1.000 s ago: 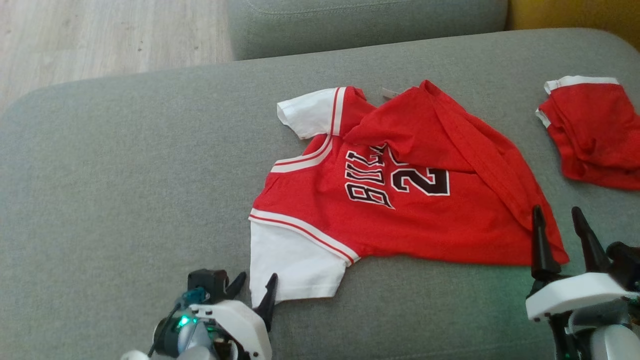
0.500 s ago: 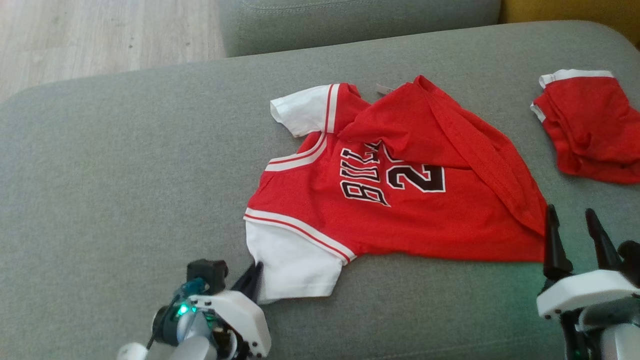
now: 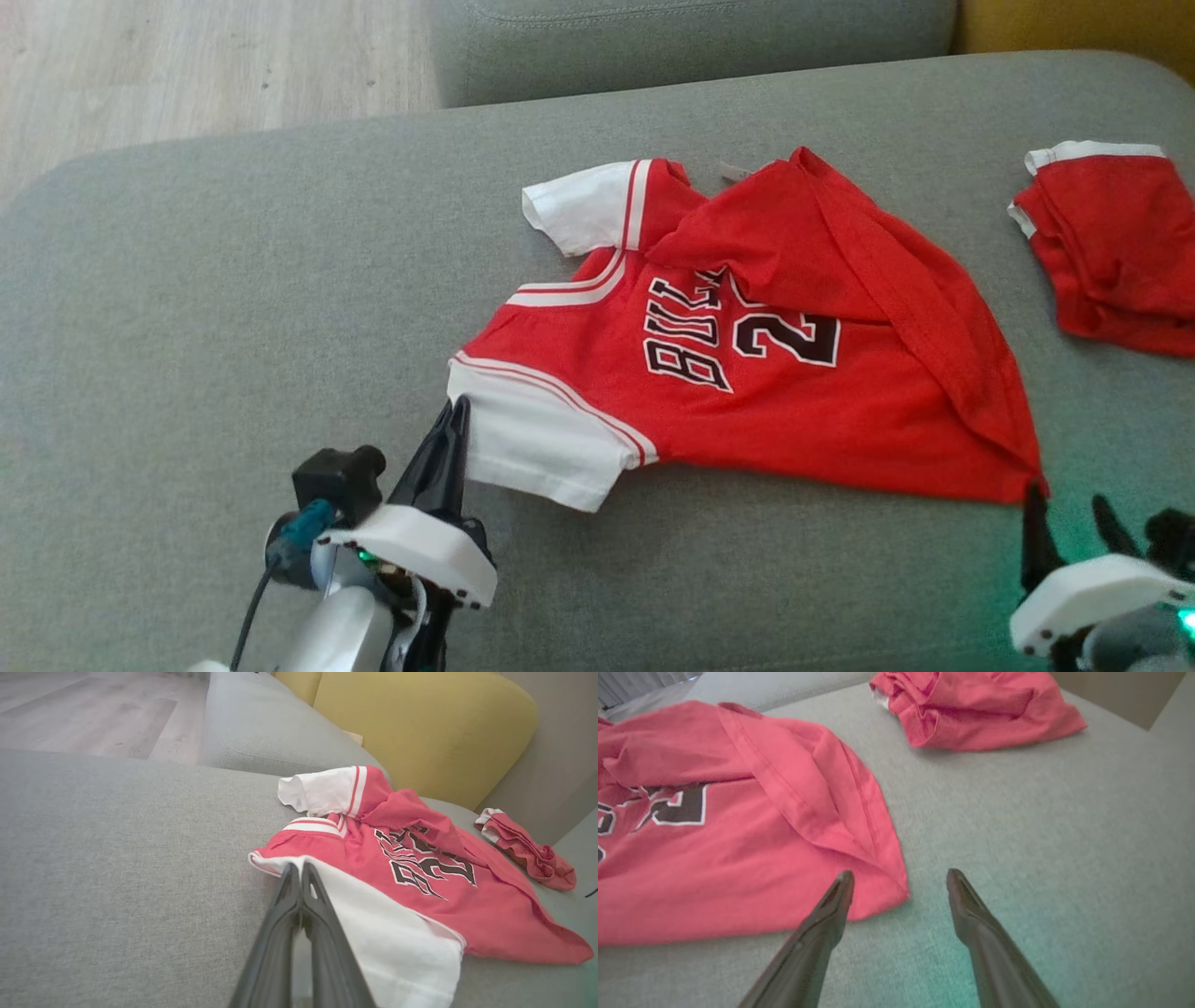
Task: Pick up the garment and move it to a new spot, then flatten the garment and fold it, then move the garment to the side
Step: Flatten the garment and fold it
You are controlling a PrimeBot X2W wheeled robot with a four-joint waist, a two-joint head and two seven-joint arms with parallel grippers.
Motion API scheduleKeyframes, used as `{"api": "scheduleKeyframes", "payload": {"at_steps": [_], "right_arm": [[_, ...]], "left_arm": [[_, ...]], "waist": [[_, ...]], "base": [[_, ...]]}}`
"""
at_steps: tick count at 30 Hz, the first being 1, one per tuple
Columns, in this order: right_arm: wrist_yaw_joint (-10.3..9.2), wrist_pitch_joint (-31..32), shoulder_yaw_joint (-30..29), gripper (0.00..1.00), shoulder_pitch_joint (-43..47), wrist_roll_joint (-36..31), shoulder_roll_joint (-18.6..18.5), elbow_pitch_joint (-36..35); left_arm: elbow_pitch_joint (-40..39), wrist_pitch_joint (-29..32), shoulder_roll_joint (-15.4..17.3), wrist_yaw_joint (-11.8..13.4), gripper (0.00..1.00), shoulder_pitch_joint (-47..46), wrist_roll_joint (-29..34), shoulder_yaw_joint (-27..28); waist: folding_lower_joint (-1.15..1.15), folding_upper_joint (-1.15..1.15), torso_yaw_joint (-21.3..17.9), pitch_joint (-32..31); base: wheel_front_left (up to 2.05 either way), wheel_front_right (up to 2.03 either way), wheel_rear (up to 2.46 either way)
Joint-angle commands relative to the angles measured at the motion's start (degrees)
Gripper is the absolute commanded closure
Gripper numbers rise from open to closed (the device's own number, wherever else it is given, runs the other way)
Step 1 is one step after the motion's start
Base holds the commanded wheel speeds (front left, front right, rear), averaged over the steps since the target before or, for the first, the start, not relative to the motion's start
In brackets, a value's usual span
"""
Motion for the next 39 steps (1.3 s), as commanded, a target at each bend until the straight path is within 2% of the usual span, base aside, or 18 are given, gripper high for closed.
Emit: {"api": "scheduleKeyframes", "payload": {"at_steps": [1, 9, 17, 18, 19, 20, 26, 29, 36, 39], "right_arm": [[-0.05, 0.0, 1.4, 0.0, -3.1, 0.2, -0.5, -0.1], [-0.05, -2.5, 1.2, 0.0, -6.8, 2.3, -0.5, 8.1], [-0.05, -4.1, 1.4, 0.0, -10.1, 4.2, -0.5, 13.2], [-0.05, -4.1, 1.5, 0.02, -10.4, 4.4, -0.5, 13.8], [-0.05, -4.1, 1.5, 0.62, -10.6, 4.4, -0.5, 14.4], [-0.05, -4.3, 1.6, 1.0, -10.9, 4.4, -0.5, 14.9], [-0.05, -6.2, 5.0, 1.0, -12.2, 7.1, -0.5, 13.4], [-0.05, -6.4, 7.7, 1.0, -12.4, 11.8, -0.5, 9.7], [-0.05, -2.3, 14.1, 1.0, -12.3, 17.9, -0.5, -6.9], [-0.05, 1.1, 16.2, 1.0, -14.3, 19.3, -2.1, -14.9]], "left_arm": [[-2.2, -0.7, 0.2, -0.1, 1.0, -2.1, 0.5, 2.3], [-3.4, -0.8, -0.1, -0.7, 1.0, -1.8, 1.4, 2.3], [-3.3, -0.8, -0.3, -1.0, 1.0, -2.1, 1.9, 2.5], [-3.2, -0.8, -0.3, -1.1, 1.0, -2.1, 2.0, 2.5], [-3.2, -0.8, -0.3, -1.1, 1.0, -2.2, 2.0, 2.6], [-3.2, -0.8, -0.3, -1.1, 1.0, -2.3, 2.0, 2.7], [-4.4, -0.8, -0.4, -1.1, 1.0, -2.6, 1.6, 4.8], [-5.9, -0.8, -0.4, -1.6, 1.0, -3.1, 1.3, 6.7], [-8.5, -0.8, 1.5, -3.2, 1.0, -8.6, -0.3, 12.3], [-9.3, 0.0, 2.4, -4.0, 1.0, -13.3, -2.7, 14.5]], "waist": [[0.0, 0.0, 0.1, 0.2], [0.0, 0.0, 0.2, 1.2], [0.0, 0.0, 0.4, 1.9], [0.0, 0.0, 0.5, 2.0], [0.0, 0.0, 0.5, 2.0], [0.0, 0.0, 0.5, 2.0], [0.0, 0.0, 0.1, 1.6], [0.0, 0.0, -0.3, 1.2], [0.0, 0.0, -0.8, -0.8], [0.0, 0.0, -1.1, -2.0]], "base": [[0.0, 0.0, 0.0], [0.0, 0.0, 0.0], [0.0, 0.0, 0.0], [0.0, 0.0, 0.0], [0.0, 0.0, 0.0], [0.0, 0.0, 0.0], [0.0, 0.0, 0.0], [0.0, 0.0, 0.0], [0.0, 0.0, 0.0], [0.0, 0.0, 0.0]]}}
